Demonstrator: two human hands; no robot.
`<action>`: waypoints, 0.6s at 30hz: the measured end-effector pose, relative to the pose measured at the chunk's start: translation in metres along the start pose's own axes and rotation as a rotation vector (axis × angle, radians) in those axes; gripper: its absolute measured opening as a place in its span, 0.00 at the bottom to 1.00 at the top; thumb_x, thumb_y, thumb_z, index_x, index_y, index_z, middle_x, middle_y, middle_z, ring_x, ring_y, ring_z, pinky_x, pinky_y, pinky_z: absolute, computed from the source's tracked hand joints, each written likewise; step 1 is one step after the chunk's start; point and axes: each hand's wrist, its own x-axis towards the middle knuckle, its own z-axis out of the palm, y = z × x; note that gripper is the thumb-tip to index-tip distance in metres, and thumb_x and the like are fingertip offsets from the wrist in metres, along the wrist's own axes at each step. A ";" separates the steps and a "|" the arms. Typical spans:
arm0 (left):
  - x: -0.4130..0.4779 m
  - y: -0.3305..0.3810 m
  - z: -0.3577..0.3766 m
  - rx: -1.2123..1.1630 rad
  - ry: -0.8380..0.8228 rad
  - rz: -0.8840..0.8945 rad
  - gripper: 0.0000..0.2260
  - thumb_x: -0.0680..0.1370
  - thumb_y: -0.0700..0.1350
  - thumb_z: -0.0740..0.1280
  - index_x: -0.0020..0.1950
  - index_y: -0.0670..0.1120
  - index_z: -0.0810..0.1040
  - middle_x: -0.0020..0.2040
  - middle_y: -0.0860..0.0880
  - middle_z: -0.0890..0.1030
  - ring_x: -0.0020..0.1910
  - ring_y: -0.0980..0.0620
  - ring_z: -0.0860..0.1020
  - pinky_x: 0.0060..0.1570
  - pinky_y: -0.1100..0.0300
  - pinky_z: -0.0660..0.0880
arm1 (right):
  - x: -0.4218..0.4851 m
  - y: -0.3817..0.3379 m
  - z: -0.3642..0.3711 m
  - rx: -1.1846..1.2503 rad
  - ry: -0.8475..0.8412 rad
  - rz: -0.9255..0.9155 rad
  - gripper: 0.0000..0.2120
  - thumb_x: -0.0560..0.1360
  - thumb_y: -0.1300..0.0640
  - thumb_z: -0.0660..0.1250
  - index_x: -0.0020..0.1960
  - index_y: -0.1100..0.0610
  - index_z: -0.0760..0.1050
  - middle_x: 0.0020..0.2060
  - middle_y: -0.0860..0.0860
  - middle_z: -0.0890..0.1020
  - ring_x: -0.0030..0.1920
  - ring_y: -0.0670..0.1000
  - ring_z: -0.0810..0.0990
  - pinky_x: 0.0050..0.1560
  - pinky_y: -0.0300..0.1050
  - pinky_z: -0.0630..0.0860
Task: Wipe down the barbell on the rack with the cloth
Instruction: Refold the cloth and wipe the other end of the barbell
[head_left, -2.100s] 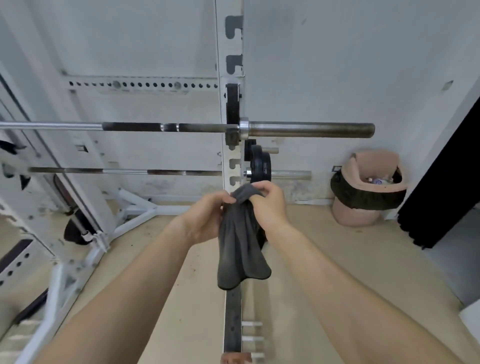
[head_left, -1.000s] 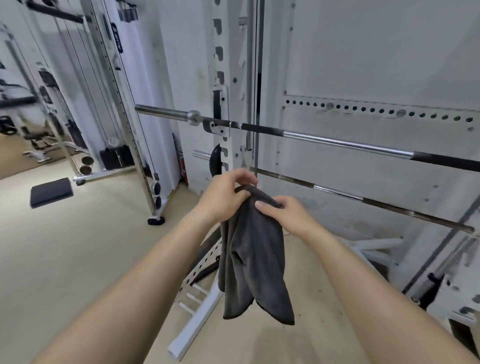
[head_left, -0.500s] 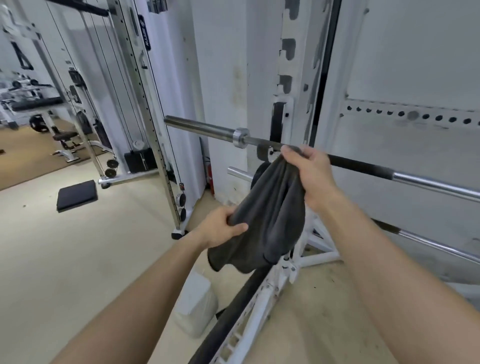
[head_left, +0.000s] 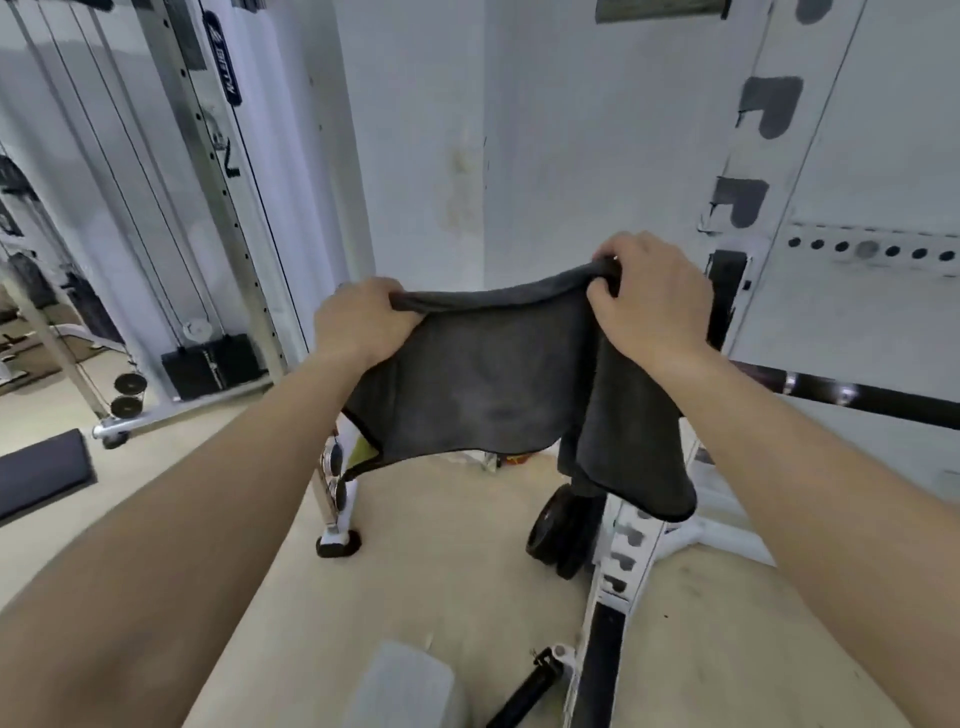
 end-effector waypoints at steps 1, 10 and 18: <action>0.027 -0.011 -0.005 0.047 0.042 0.023 0.10 0.77 0.54 0.66 0.54 0.53 0.82 0.49 0.48 0.83 0.51 0.42 0.80 0.44 0.55 0.71 | 0.021 -0.010 0.017 -0.078 0.016 -0.056 0.08 0.78 0.52 0.63 0.56 0.51 0.76 0.51 0.50 0.80 0.50 0.55 0.78 0.40 0.45 0.67; 0.172 -0.072 0.062 0.106 -0.323 0.246 0.30 0.75 0.52 0.68 0.75 0.48 0.65 0.73 0.42 0.65 0.70 0.38 0.64 0.66 0.44 0.67 | 0.083 -0.071 0.179 -0.387 -0.256 0.163 0.17 0.76 0.54 0.65 0.64 0.56 0.72 0.60 0.57 0.76 0.59 0.59 0.73 0.58 0.54 0.70; 0.160 -0.114 0.121 0.055 -0.101 0.777 0.27 0.76 0.69 0.57 0.70 0.55 0.71 0.60 0.52 0.79 0.59 0.48 0.76 0.63 0.51 0.68 | 0.048 -0.082 0.201 -0.365 -0.593 -0.054 0.36 0.69 0.33 0.67 0.68 0.52 0.66 0.58 0.52 0.77 0.54 0.56 0.78 0.49 0.53 0.77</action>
